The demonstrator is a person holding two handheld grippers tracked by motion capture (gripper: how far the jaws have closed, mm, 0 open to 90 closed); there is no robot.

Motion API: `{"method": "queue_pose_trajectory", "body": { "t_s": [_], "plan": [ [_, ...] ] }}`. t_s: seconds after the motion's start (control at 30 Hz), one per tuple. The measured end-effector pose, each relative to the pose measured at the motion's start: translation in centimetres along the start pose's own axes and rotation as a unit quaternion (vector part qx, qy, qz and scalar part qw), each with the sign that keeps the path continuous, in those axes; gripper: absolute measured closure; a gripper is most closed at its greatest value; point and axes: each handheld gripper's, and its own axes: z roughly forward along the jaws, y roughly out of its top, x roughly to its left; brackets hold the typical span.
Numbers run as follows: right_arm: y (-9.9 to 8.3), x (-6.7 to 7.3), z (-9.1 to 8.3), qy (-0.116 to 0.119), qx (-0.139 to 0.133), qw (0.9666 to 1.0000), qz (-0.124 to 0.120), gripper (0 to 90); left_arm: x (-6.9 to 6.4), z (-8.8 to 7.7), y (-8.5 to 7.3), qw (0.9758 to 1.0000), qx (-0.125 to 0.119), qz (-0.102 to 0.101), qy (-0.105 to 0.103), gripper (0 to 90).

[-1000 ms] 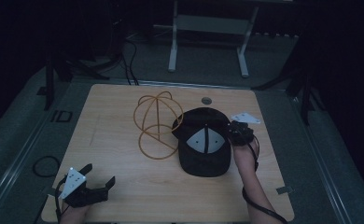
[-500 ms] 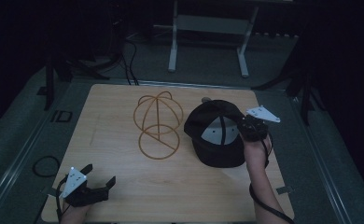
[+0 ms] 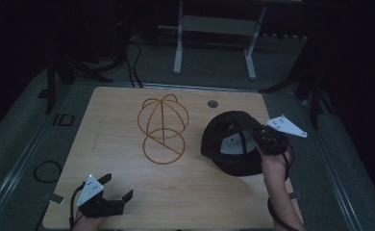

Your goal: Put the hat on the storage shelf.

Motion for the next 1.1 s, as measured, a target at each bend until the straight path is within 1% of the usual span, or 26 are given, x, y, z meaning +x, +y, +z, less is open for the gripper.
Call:
{"method": "queue_pose_trajectory", "body": {
  "t_s": [0.03, 0.07, 0.13, 0.2, 0.23, 0.27, 0.3, 0.33, 0.37, 0.4, 0.53, 0.57, 0.6, 0.77, 0.83, 0.87, 0.9, 0.93, 0.97, 1.1],
  "plan": [
    [0.0, 0.1, -0.4, 0.005, 0.0, 1.0, -0.004, 88.2, -0.4, 0.1, 0.0, 1.0, -0.001, 0.001, -0.005, 0.5],
    [0.0, 0.3, -0.7, 0.005, -0.001, 0.9999, -0.011, 88.2, -0.8, 0.2, 0.1, 1.0, -0.002, 0.003, -0.007, 0.6],
    [0.0, 0.7, -1.2, 0.01, 0.0, 0.9999, -0.01, 88.2, -1.5, 0.4, 0.3, 0.9998, -0.006, 0.005, -0.019, 0.6],
    [-0.1, 1.0, -1.6, 0.016, -0.005, 0.9998, -0.013, 88.2, -2.2, 0.7, 0.4, 0.9995, -0.004, 0.018, -0.025, 0.5],
    [-0.2, 1.2, -1.8, 0.019, -0.006, 0.9997, -0.012, 88.2, -2.2, 0.7, 0.4, 0.9995, -0.004, 0.018, -0.025, 0.5],
    [-0.3, 1.5, -2.0, 0.023, -0.009, 0.9996, -0.011, 88.2, -2.8, 1.0, 0.5, 0.9991, -0.001, 0.029, -0.03, 0.5],
    [-0.4, 1.7, -2.2, 0.026, -0.011, 0.9995, -0.011, 88.2, -2.9, 1.1, 0.5, 0.999, 0.002, 0.031, -0.033, 0.5],
    [-0.5, 2.0, -2.4, 0.029, -0.012, 0.9994, -0.01, 88.2, -3.0, 1.2, 0.5, 0.999, 0.001, 0.03, -0.033, 0.5],
    [-0.5, 2.1, -2.6, 0.031, -0.014, 0.9994, -0.009, 88.2, -3.1, 1.3, 0.5, 0.999, 0.001, 0.023, -0.039, 0.5],
    [-0.7, 2.4, -2.8, 0.037, -0.017, 0.9991, -0.009, 88.2, -3.2, 1.3, 0.6, 0.9989, 0.001, 0.019, -0.042, 0.6],
    [-1.0, 3.2, -3.3, 0.048, -0.023, 0.9986, -0.006, 88.2, -3.9, 1.7, 1.2, 0.9985, 0.0, 0.019, -0.052, 0.5],
    [-1.1, 3.3, -3.4, 0.051, -0.025, 0.9984, -0.004, 88.2, -4.2, 1.8, 1.4, 0.998, -0.002, 0.017, -0.061, 0.6],
    [-1.2, 3.6, -3.6, 0.055, -0.027, 0.9981, -0.004, 88.2, -4.4, 1.9, 1.6, 0.9978, -0.002, 0.016, -0.064, 0.6],
    [-1.4, 4.6, -4.1, 0.065, -0.031, 0.9973, -0.014, 88.2, -6.0, 2.7, 2.7, 0.9954, -0.004, 0.031, -0.091, 0.5],
    [-1.4, 4.8, -4.3, 0.067, -0.033, 0.9971, -0.014, 88.2, -6.2, 2.9, 2.9, 0.995, -0.003, 0.035, -0.093, 0.6],
    [-1.4, 4.9, -4.3, 0.068, -0.034, 0.997, -0.016, 88.2, -6.7, 3.1, 3.2, 0.9943, -0.004, 0.038, -0.1, 0.6],
    [-1.4, 5.2, -4.5, 0.071, -0.036, 0.9968, -0.014, 88.1, -7.1, 3.5, 3.5, 0.9939, -0.002, 0.044, -0.101, 0.5],
    [-1.5, 5.5, -4.7, 0.073, -0.039, 0.9965, -0.016, 88.2, -7.3, 3.7, 3.7, 0.9936, -0.002, 0.046, -0.103, 0.5],
    [-1.5, 5.7, -4.7, 0.071, -0.041, 0.9964, -0.019, 88.2, -7.6, 4.0, 3.9, 0.9937, 0.0, 0.049, -0.101, 0.5],
    [-1.6, 6.0, -5.0, 0.076, -0.043, 0.9959, -0.022, 88.1, -8.2, 4.9, 4.5, 0.9929, 0.001, 0.048, -0.108, 0.6]
  ]
}}
